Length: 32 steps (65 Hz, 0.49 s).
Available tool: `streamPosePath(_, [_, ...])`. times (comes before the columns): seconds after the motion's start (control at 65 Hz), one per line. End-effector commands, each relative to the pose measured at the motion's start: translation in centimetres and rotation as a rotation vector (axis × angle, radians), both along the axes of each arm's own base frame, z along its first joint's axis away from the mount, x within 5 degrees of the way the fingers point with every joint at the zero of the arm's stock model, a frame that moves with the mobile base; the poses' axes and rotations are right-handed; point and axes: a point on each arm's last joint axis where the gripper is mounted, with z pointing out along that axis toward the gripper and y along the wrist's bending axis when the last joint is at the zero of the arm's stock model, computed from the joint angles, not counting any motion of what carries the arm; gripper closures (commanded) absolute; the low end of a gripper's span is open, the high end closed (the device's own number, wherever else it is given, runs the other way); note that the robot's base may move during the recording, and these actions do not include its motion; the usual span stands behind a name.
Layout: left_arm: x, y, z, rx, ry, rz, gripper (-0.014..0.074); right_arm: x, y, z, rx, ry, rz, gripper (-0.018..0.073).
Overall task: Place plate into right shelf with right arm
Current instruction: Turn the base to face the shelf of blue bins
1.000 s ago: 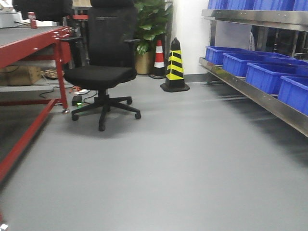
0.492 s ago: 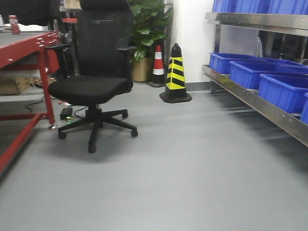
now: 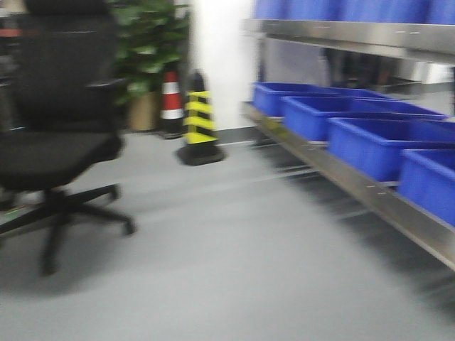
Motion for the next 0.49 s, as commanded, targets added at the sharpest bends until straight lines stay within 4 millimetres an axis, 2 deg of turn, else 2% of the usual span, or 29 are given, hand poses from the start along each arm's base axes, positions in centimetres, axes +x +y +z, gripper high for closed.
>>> streamPosePath(0.0, [-0.11,0.11,0.44,-0.007,-0.084,0.009,0.0643,-0.20,0.01,1.67,0.028,-0.113,0.010,0.0505])
streamPosePath(0.477, [-0.11,0.11,0.44,-0.007,-0.084,0.009,0.0643,-0.20,0.01,1.67,0.028,-0.113,0.010,0.0505])
